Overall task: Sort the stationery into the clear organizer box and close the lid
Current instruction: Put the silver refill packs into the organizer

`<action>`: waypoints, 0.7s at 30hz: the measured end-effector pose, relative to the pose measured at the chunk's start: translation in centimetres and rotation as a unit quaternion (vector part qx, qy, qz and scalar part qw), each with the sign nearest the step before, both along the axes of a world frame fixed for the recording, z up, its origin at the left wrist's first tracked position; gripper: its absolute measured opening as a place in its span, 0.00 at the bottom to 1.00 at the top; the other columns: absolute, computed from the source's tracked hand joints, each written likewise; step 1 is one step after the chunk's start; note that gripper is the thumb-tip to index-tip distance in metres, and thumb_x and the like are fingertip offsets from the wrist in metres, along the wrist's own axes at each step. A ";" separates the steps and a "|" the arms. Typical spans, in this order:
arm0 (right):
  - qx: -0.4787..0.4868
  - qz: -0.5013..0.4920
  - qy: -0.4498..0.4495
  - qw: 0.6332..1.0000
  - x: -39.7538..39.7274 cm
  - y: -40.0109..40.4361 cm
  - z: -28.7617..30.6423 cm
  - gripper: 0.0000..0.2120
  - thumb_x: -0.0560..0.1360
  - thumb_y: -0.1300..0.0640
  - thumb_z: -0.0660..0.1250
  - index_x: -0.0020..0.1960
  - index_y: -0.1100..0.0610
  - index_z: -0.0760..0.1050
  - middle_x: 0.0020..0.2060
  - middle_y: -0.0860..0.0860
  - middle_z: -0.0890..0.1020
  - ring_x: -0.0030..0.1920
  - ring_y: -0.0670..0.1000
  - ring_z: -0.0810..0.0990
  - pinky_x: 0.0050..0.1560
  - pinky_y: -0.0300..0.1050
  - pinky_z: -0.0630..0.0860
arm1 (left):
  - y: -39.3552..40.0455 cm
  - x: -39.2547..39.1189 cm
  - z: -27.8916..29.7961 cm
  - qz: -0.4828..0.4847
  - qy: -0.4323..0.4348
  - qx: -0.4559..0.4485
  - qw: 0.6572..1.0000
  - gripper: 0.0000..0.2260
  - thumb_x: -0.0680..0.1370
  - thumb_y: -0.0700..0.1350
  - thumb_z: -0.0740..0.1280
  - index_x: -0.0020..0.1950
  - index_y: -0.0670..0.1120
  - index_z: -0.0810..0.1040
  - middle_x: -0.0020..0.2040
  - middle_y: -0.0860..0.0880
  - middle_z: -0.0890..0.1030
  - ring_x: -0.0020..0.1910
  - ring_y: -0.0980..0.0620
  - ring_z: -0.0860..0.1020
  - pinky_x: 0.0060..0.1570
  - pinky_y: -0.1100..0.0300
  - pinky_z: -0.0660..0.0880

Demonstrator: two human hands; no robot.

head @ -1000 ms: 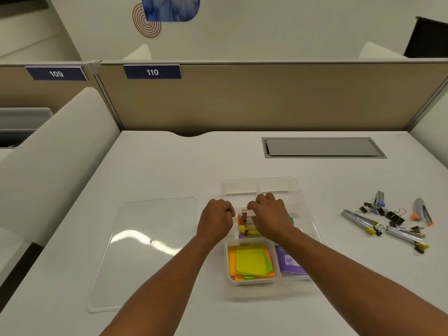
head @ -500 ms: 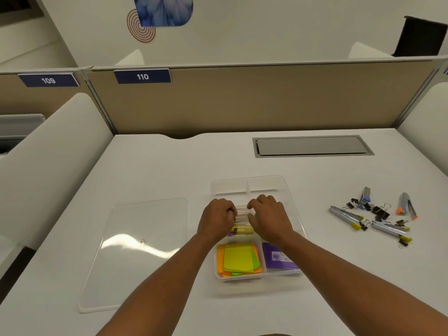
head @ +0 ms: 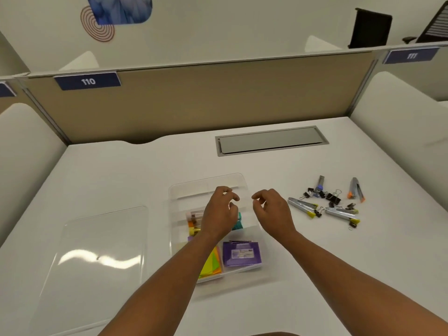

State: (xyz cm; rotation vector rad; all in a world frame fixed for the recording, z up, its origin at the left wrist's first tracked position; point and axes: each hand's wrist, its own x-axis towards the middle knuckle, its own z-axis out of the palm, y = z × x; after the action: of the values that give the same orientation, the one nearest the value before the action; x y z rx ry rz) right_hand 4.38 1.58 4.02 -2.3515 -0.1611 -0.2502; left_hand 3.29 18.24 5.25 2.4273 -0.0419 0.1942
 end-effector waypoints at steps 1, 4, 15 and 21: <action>0.002 -0.009 0.007 1.000 -0.1 -1.1 0.0 0.06 0.76 0.56 0.64 0.51 0.49 0.78 0.43 0.45 0.77 0.40 0.44 0.76 0.40 0.42 0.76 | -0.9 0.2 -0.1 -0.005 0.002 -0.001 1.000 0.09 0.78 0.42 0.63 0.54 0.51 0.80 0.66 0.53 0.72 0.57 0.55 0.76 0.49 0.68 0.70; 0.018 -0.039 0.027 0.999 -0.5 -4.4 -0.2 0.06 0.75 0.56 0.65 0.48 0.48 0.78 0.41 0.45 0.77 0.39 0.43 0.76 0.38 0.39 0.71 | -3.9 0.9 -0.5 -0.023 0.006 -0.006 1.000 0.08 0.78 0.43 0.64 0.54 0.51 0.80 0.66 0.53 0.72 0.56 0.54 0.77 0.50 0.67 0.70; 0.005 -0.160 0.103 0.982 -0.5 -14.4 -1.0 0.07 0.73 0.58 0.65 0.46 0.51 0.80 0.38 0.46 0.79 0.41 0.49 0.78 0.39 0.43 0.70 | -13.6 3.0 -1.9 -0.124 -0.008 -0.002 0.992 0.12 0.76 0.37 0.62 0.54 0.49 0.80 0.57 0.53 0.76 0.57 0.55 0.75 0.50 0.67 0.66; -0.085 -0.179 0.156 0.968 -0.1 -19.6 -1.7 0.12 0.75 0.57 0.64 0.58 0.53 0.78 0.50 0.53 0.79 0.50 0.54 0.78 0.47 0.47 0.74 | -17.2 4.5 -3.1 -0.182 0.044 0.026 0.982 0.21 0.74 0.34 0.60 0.63 0.49 0.77 0.64 0.52 0.76 0.63 0.51 0.71 0.57 0.64 0.67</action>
State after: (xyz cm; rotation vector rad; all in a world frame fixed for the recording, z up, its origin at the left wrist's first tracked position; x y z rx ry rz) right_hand 4.27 -17.99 2.30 -2.5440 0.4132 -0.0362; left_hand 7.77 1.06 2.20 2.4277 -0.4516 -0.0804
